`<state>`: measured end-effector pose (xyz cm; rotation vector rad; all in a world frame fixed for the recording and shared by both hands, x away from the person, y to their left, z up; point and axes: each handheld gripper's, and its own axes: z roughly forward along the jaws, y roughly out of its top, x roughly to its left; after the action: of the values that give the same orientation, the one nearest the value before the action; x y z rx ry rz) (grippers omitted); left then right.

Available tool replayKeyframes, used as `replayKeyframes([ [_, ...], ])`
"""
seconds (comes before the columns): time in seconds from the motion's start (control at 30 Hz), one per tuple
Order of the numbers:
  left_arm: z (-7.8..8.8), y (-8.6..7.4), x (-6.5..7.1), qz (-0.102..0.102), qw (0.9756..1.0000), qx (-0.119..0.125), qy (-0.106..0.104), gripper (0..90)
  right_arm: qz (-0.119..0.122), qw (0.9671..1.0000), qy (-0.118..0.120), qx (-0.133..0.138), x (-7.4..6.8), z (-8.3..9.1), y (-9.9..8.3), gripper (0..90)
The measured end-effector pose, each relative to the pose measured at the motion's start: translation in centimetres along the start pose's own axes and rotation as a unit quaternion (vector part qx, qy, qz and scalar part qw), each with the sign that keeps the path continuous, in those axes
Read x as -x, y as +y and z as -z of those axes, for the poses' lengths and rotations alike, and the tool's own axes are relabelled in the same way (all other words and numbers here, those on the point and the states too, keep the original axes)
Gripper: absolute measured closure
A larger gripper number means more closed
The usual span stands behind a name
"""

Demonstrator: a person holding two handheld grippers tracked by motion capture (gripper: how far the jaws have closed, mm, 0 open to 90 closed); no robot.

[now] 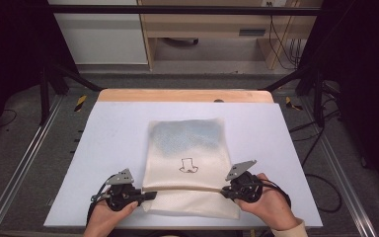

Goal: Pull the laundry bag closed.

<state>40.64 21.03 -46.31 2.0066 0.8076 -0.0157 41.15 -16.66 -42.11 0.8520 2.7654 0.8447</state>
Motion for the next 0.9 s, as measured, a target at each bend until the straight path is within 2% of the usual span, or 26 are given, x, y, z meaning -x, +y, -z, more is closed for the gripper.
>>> replayKeyframes([
  [0.37, 0.0, 0.0, 0.0, -0.001, 1.0, 0.0, 0.0, 85.2, -0.009, 0.9999, -0.003, 0.005, 0.2, 0.3, -0.6, 82.3],
  [0.9, 0.3, -0.1, 0.0, 0.0, 1.0, -0.004, 0.008, 85.1, -0.024, 0.9997, -0.006, -0.007, 0.9, 0.2, -2.0, 82.3],
])
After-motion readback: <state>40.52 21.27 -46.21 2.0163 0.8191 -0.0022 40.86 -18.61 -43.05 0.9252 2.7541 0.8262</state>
